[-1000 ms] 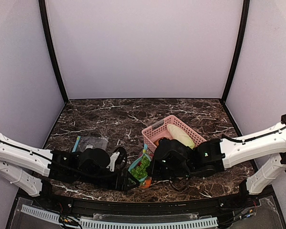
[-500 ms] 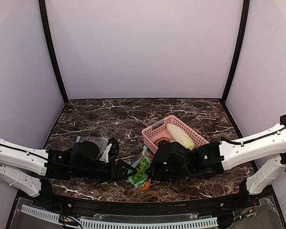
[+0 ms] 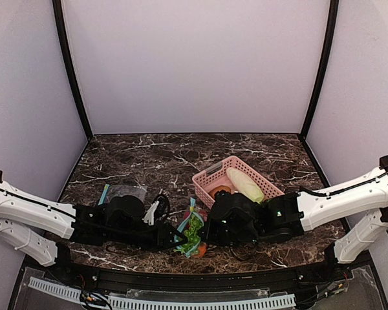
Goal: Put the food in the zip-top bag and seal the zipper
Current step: Adjust the fake fruit in the zipper food storage bag.
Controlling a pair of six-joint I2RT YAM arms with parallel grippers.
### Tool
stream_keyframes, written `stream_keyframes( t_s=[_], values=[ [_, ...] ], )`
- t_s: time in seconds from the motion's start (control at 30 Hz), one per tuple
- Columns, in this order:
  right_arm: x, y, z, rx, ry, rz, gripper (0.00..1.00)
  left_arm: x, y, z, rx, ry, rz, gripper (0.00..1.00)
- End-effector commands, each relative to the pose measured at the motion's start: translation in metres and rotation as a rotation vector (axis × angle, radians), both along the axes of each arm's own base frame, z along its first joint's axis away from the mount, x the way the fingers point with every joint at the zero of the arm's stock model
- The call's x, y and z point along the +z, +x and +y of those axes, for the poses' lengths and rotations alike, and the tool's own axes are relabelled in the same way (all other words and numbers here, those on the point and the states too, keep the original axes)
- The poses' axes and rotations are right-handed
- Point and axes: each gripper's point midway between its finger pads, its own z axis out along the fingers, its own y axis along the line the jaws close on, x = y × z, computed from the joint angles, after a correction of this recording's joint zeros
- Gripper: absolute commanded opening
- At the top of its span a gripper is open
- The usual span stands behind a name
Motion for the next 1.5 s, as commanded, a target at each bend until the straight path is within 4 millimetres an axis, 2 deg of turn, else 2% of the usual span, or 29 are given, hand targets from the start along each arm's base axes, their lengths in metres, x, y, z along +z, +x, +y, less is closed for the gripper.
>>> stream_keyframes(
  t_s=[0.0,0.1,0.27,0.33,0.4,0.53,0.63,0.83,0.97,1.07,1.2,1.23,1.37,1.47],
  values=[
    [0.011,0.000,0.005,-0.002,0.062,-0.002,0.00,-0.015,-0.004,-0.002,-0.027,0.026,0.024,0.36],
    [0.009,0.000,0.004,-0.002,0.063,0.005,0.00,-0.023,-0.004,-0.002,-0.030,0.053,0.028,0.26],
    [0.004,-0.003,0.004,0.001,0.067,0.021,0.00,-0.026,0.000,-0.005,-0.042,0.106,0.006,0.13],
    [0.004,-0.004,0.005,0.006,0.071,0.026,0.00,-0.028,0.000,-0.006,-0.047,0.128,0.001,0.05],
    [0.003,-0.004,0.006,0.010,0.071,0.028,0.00,-0.031,0.002,-0.005,-0.049,0.166,-0.007,0.01],
    [0.004,-0.006,0.008,0.021,0.081,0.029,0.00,-0.036,0.008,0.003,-0.051,0.282,-0.043,0.01],
    [0.011,-0.007,0.015,0.056,0.119,0.007,0.00,-0.026,0.018,0.002,-0.030,0.319,-0.100,0.01],
    [0.029,-0.013,0.033,0.158,0.192,-0.060,0.00,-0.020,0.026,0.003,-0.015,0.355,-0.138,0.01],
    [0.031,-0.010,0.026,0.132,0.191,-0.073,0.00,-0.016,0.026,0.001,-0.020,0.329,-0.148,0.01],
    [0.025,-0.009,0.020,0.112,0.174,-0.059,0.00,-0.001,0.024,-0.003,-0.034,0.251,-0.176,0.01],
    [0.017,-0.006,0.009,0.082,0.123,-0.048,0.00,0.013,0.017,-0.006,-0.084,0.162,-0.210,0.14],
    [0.017,-0.006,0.007,0.076,0.116,-0.050,0.00,0.019,0.017,-0.007,-0.093,0.139,-0.219,0.21],
    [0.016,-0.004,0.000,0.054,0.108,-0.048,0.00,0.021,0.018,0.004,-0.083,0.121,-0.205,0.47],
    [0.016,-0.004,-0.001,0.053,0.106,-0.047,0.00,0.019,0.023,0.013,-0.060,0.134,-0.203,0.54]
  ],
)
